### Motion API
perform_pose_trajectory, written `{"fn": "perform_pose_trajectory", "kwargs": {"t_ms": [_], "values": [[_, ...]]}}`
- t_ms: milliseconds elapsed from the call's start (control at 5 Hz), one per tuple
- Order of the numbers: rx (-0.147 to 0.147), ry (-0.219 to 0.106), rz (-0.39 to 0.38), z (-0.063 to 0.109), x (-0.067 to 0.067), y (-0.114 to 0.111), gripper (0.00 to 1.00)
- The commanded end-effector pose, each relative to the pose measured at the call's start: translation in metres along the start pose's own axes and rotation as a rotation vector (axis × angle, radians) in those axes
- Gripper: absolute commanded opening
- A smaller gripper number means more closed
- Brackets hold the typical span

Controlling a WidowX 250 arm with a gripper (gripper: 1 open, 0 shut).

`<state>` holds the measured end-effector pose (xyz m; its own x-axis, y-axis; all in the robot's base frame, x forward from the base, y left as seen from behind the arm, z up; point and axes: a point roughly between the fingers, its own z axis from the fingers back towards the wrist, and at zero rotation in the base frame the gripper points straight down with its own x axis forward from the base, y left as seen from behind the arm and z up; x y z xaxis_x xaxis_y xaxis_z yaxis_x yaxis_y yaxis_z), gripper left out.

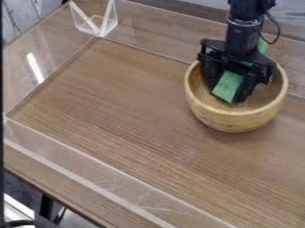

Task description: Remove the green block from inside the brown bowl and put it on the table

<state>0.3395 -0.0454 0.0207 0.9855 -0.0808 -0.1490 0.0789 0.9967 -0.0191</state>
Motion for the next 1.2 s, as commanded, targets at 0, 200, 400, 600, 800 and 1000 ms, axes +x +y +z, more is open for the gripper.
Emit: {"fn": "perform_pose_trajectory", "kwargs": {"t_ms": [0, 200, 400, 600, 800, 1000], "values": [[-0.011, 0.001, -0.005, -0.004, -0.003, -0.001, 0.00], [-0.018, -0.027, -0.008, 0.009, -0.006, -0.001, 0.00], [-0.026, -0.057, -0.013, 0.023, -0.009, 0.000, 0.00], [-0.033, -0.103, -0.017, 0.044, -0.013, 0.000, 0.00], [-0.034, -0.188, -0.011, 0.082, -0.023, 0.004, 0.00], [-0.033, -0.239, 0.041, 0.107, -0.039, 0.027, 0.00]]}}
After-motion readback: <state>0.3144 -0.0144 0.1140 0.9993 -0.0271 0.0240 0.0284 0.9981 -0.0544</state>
